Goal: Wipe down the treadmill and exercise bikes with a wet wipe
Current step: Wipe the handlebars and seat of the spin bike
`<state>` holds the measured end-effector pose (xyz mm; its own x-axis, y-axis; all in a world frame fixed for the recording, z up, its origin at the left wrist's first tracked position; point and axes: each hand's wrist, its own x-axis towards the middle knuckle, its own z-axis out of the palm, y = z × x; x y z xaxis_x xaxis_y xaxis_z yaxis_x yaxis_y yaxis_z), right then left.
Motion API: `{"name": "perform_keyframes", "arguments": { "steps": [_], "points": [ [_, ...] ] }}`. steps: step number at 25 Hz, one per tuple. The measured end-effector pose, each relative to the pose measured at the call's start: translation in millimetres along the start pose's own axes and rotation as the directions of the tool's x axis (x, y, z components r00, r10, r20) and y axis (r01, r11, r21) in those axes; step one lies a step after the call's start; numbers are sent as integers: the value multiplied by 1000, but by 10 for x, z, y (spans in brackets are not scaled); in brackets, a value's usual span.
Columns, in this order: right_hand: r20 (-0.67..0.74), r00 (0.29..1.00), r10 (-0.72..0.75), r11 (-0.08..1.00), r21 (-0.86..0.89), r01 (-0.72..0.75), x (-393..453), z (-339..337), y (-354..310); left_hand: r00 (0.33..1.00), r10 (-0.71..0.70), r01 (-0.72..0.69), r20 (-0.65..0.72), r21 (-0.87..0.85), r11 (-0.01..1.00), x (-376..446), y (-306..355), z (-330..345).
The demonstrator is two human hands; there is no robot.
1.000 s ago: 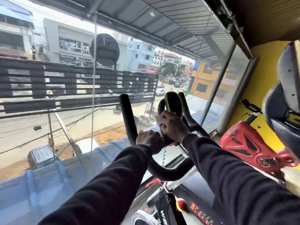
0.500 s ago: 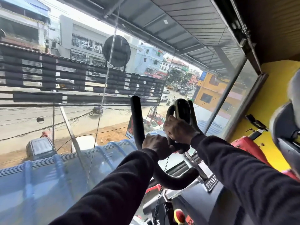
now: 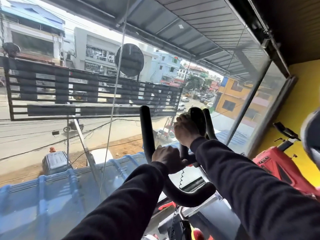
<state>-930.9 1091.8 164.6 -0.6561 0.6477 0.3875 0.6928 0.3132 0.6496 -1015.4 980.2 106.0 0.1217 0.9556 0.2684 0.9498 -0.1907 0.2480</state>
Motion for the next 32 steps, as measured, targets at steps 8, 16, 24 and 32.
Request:
{"name": "perform_keyframes", "arguments": {
  "steps": [8, 16, 24, 32],
  "points": [
    [-391, 920, -34, 911, 367, 190, -725, 273, -147, 1000, -14, 13, -21, -11, 1000, -38, 19, -69],
    [22, 917, 399, 422, 883, -205, -1336, 176, -375, 999, 40, -39, -18, 57, 998, 7, -4, 68],
    [99, 794, 600, 317, 882, -349, -1361, 165, -534, 998, 51, -49, -25, 89, 995, -30, 45, 39],
    [76, 810, 581, 458, 792, -403, -1320, 316, -388, 1000, 11, -11, 0, 92, 996, 44, 10, 147]
  ]
}}
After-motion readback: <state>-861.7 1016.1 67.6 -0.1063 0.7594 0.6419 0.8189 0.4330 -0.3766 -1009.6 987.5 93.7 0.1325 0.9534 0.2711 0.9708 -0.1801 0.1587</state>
